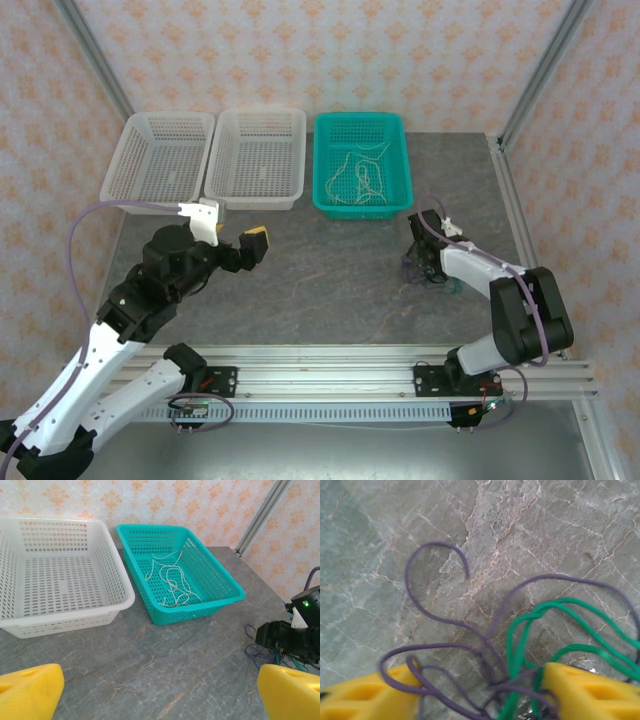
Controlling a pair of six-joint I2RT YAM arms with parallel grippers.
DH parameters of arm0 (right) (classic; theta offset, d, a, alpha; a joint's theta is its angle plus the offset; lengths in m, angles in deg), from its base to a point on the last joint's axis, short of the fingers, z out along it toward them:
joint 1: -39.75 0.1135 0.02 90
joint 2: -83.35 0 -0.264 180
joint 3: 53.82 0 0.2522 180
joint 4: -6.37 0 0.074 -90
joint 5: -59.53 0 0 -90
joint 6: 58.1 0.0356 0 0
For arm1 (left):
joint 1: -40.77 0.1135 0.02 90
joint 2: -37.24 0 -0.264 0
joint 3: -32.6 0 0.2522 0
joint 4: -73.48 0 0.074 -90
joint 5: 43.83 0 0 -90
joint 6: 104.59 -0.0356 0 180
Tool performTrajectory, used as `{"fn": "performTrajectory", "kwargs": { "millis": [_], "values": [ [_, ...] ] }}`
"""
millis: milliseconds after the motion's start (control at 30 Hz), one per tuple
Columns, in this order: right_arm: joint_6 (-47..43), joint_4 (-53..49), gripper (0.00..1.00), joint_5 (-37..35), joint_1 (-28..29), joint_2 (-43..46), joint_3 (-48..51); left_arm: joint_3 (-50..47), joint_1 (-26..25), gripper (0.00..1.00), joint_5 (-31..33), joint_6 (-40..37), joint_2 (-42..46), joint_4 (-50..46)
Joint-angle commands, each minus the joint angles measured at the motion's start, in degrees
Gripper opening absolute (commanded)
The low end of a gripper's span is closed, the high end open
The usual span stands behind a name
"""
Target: Untangle the cables
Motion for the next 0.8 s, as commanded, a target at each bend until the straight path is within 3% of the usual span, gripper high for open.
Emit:
{"fn": "performTrajectory", "kwargs": {
  "millis": [0,133,267,433,567,767],
  "values": [
    [-4.73,4.88,0.3,3.97,-0.24,3.66,2.84,-0.5,-0.29,1.0,1.05,0.1,-0.56,0.61],
    [-12.08,3.86,0.08,9.4,-0.24,10.55,2.4,-0.5,-0.29,1.0,-0.09,0.66,-1.78,1.43],
    [-17.7,3.84,0.05,20.42,-0.11,20.76,1.05,0.0,-0.22,1.0,-2.14,2.18,-4.11,2.11],
    [-20.15,11.63,0.03,36.61,1.39,31.0,0.88,0.6,-0.23,0.99,-6.13,7.13,-8.46,5.4],
    [-19.2,16.3,0.0,42.78,3.42,33.1,-0.75,-2.33,-0.29,0.96,-4.78,20.39,-12.8,12.14],
    [-19.16,23.06,0.0,48.15,7.34,32.11,-0.46,-8.51,-1.2,0.94,-14.82,35.46,-19.78,32.65]
  ]
}}
